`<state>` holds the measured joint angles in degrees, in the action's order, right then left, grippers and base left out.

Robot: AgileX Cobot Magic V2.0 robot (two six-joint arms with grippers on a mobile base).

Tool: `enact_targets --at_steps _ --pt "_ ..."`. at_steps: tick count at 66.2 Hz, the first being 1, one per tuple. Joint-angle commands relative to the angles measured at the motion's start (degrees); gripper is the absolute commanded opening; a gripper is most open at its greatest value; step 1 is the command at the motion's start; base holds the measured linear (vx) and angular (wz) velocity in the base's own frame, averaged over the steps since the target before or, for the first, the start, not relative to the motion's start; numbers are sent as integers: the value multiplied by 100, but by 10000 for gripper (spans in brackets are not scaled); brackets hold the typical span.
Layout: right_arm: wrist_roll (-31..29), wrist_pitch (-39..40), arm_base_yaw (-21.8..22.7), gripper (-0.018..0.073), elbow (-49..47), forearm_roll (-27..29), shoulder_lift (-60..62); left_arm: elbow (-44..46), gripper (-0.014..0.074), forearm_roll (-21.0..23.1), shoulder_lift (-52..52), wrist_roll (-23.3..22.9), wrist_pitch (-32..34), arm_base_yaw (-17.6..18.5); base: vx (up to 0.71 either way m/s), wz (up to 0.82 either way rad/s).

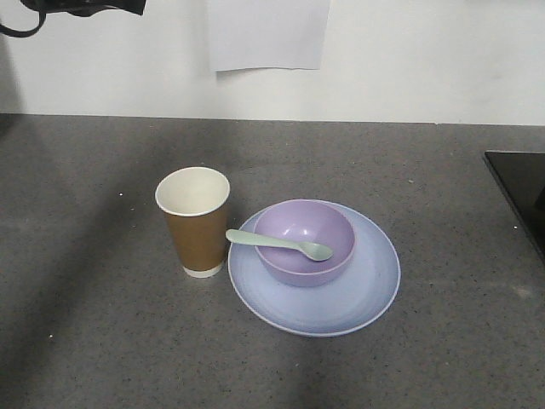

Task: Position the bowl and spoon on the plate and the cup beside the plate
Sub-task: 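Open the left gripper and raise it away from the cup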

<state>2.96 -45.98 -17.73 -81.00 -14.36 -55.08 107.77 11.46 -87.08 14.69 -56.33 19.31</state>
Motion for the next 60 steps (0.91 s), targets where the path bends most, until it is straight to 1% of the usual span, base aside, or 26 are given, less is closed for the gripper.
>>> enact_targets --at_steps 1,9,45,48,51,54,60 --pt "30 414 17 -10 -126 -194 37 159 -8 96 215 -34 295 33 0 0" --pt "25 290 17 -10 -126 -99 37 159 -8 96 215 -34 206 33 0 0" --pt "-41 275 17 -10 -126 -99 32 146 -6 116 195 -34 217 33 0 0" --pt "-41 275 17 -10 -126 -99 32 103 -6 55 211 -34 217 33 0 0" --pt "-41 275 17 -10 -126 -99 32 -78 -6 -68 385 -34 334 39 0 0" --pt "-41 275 17 -10 -126 -99 32 -374 -6 -101 667 -34 461 39 0 0" --pt "-40 275 17 -10 -126 -99 39 -1288 -6 -203 1517 -29 841 15 0 0"
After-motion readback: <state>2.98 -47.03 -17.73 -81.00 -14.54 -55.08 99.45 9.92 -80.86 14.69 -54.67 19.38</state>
